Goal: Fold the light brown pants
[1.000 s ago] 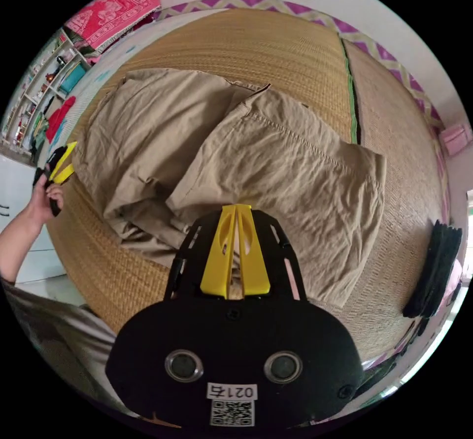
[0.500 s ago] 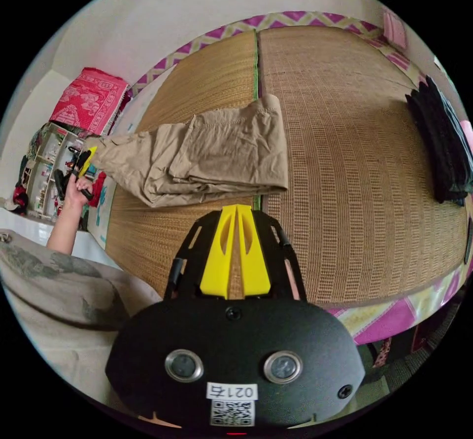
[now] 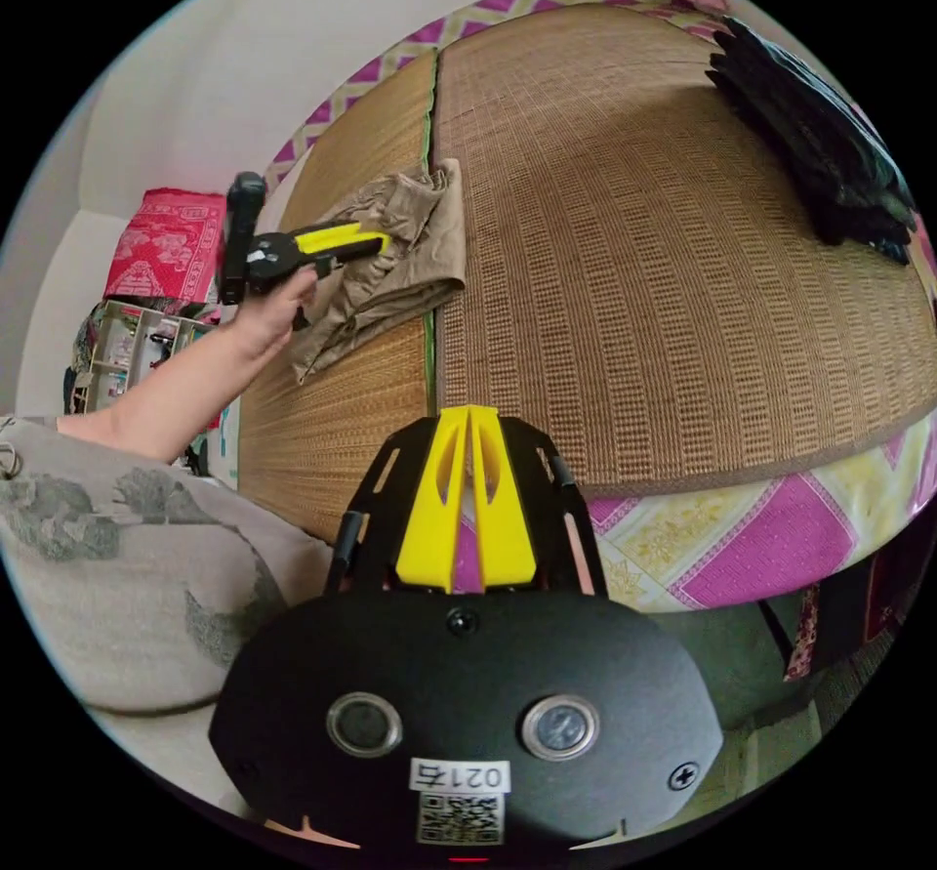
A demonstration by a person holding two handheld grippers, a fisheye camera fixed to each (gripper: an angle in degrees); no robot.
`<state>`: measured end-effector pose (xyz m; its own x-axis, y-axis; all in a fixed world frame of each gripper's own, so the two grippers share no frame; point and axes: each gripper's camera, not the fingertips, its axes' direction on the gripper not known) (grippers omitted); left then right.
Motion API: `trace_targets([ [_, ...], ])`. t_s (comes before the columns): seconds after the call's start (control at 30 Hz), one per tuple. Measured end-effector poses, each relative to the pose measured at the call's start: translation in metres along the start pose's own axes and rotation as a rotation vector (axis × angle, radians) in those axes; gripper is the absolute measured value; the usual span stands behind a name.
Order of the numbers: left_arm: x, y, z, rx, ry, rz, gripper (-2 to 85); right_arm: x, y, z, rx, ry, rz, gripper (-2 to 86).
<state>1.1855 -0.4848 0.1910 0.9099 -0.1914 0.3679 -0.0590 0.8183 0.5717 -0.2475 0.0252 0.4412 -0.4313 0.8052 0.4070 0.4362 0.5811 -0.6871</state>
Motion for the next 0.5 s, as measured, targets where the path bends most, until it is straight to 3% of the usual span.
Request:
trace_targets([
  [0.2, 0.012, -0.043, -0.044, 0.166, -0.095, -0.002, 1.8, 0.056, 0.018, -0.005, -0.003, 0.018, 0.034, -0.6],
  [0.33, 0.048, -0.072, 0.035, -0.055, -0.048, 0.215, 4.5, 0.081, 0.005, 0.011, -0.033, -0.022, 0.035, -0.5],
  [0.4, 0.045, -0.077, 0.035, -0.02, -0.077, 0.211, 6.2, 0.085, -0.017, 0.021, -0.054, -0.061, -0.018, -0.4],
  [0.5, 0.009, -0.079, 0.011, 0.07, 0.145, 0.172, 9.2, 0.083, -0.054, 0.03, -0.043, -0.123, -0.101, 0.1],
])
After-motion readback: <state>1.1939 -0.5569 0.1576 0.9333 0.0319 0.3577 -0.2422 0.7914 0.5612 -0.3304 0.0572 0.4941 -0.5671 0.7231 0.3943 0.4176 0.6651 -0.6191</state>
